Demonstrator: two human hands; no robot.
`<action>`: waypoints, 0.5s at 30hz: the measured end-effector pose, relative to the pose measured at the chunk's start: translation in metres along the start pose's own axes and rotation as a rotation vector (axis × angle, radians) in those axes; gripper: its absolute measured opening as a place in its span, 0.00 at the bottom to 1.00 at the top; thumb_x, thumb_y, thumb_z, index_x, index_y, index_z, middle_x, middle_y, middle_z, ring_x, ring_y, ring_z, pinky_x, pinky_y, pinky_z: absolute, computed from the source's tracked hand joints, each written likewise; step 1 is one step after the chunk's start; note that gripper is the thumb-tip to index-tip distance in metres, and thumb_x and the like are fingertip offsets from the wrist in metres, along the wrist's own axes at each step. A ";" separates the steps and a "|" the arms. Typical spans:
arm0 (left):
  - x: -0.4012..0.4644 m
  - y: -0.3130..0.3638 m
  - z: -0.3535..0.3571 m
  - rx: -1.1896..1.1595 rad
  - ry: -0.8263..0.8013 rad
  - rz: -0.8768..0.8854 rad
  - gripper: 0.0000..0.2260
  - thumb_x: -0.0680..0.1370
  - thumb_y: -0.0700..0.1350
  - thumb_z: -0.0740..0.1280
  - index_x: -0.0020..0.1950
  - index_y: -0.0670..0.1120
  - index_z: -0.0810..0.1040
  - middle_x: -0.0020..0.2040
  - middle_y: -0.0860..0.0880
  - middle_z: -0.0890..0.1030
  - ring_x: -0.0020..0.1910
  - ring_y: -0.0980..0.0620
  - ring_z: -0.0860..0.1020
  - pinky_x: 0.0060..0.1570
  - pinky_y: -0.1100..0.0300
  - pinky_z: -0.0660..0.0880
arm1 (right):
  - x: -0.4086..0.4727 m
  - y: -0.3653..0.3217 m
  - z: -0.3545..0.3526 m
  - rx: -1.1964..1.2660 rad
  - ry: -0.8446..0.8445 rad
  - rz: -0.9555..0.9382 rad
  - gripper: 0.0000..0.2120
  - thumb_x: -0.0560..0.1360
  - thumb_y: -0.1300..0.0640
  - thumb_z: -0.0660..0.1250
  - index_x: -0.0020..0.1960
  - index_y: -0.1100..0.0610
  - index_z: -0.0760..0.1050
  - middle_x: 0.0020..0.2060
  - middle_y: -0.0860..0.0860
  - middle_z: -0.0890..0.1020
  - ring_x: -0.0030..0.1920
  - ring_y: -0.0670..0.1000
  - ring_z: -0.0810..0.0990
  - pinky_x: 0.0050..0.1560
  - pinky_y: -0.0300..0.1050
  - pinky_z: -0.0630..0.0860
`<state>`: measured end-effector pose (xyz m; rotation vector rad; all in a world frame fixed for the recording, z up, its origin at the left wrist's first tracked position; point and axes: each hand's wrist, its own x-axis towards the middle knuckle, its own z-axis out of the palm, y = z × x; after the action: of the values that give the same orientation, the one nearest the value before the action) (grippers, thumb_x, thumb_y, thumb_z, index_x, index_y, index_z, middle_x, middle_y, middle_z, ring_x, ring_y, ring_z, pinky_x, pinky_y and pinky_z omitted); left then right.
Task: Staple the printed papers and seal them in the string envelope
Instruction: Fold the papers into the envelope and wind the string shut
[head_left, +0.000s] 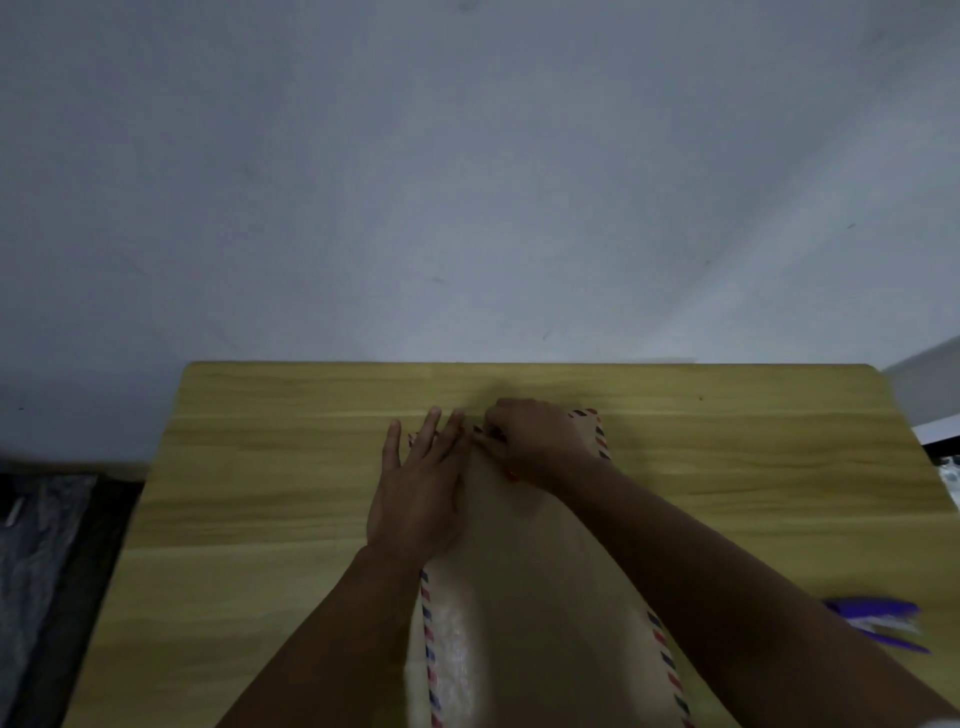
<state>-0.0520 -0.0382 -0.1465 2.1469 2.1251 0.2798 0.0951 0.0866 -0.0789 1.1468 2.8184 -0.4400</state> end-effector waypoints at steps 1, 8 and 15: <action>0.000 0.000 0.000 -0.004 0.004 0.000 0.27 0.80 0.48 0.56 0.80 0.50 0.64 0.83 0.51 0.60 0.83 0.48 0.53 0.77 0.33 0.54 | -0.007 0.003 0.003 0.010 0.024 -0.036 0.14 0.81 0.46 0.61 0.49 0.54 0.78 0.48 0.52 0.79 0.47 0.56 0.80 0.41 0.49 0.72; -0.001 0.002 -0.003 -0.016 0.019 -0.003 0.26 0.79 0.47 0.56 0.79 0.49 0.67 0.83 0.51 0.60 0.83 0.48 0.54 0.78 0.34 0.52 | -0.059 0.039 0.013 -0.104 0.183 -0.240 0.09 0.79 0.51 0.66 0.51 0.56 0.81 0.46 0.53 0.80 0.42 0.55 0.80 0.31 0.45 0.74; -0.001 0.003 -0.004 -0.020 0.005 -0.012 0.27 0.79 0.47 0.54 0.80 0.50 0.66 0.83 0.51 0.58 0.83 0.49 0.52 0.79 0.35 0.50 | -0.081 0.044 0.019 -0.265 0.126 -0.376 0.12 0.78 0.53 0.64 0.58 0.57 0.78 0.49 0.55 0.79 0.43 0.53 0.78 0.33 0.45 0.76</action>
<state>-0.0500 -0.0391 -0.1420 2.1245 2.1275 0.3036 0.1832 0.0564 -0.0942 0.6171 3.0849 -0.0060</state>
